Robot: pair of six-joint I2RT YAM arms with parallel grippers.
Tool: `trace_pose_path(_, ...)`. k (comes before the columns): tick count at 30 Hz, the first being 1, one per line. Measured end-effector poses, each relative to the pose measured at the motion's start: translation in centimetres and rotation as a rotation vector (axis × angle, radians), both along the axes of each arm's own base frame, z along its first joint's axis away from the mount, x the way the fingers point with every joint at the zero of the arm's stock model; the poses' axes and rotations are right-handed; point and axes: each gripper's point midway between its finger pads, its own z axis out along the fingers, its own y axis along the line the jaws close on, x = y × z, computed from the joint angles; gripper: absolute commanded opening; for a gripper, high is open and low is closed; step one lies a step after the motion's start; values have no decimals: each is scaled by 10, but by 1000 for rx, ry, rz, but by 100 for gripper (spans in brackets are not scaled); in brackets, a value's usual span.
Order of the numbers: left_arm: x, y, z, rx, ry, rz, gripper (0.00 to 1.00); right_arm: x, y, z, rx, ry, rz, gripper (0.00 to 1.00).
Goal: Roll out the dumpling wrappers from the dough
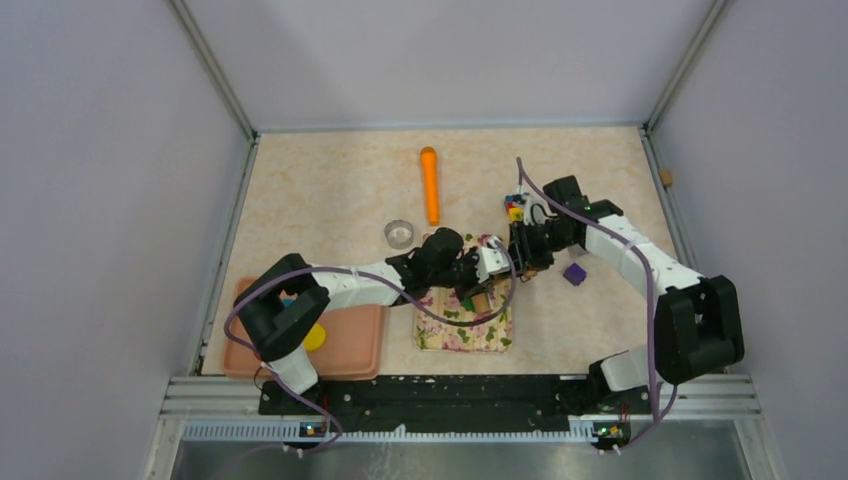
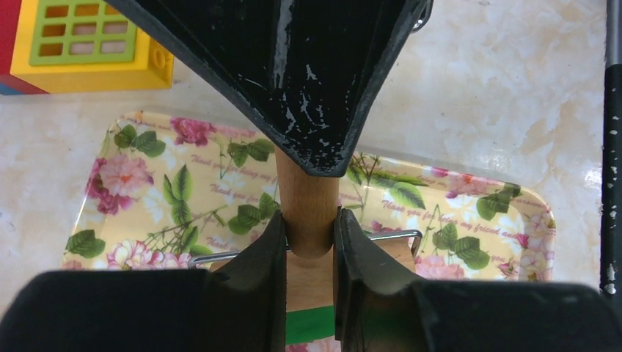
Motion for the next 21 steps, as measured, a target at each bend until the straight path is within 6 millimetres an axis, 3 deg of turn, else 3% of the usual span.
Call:
trace_pose_path(6, -2, 7, -13, 22, 17, 19, 0, 1, 6, -13, -16, 12, 24, 0)
trace_pose_path(21, 0, 15, -20, -15, 43, 53, 0, 6, 13, -24, -16, 34, 21, 0)
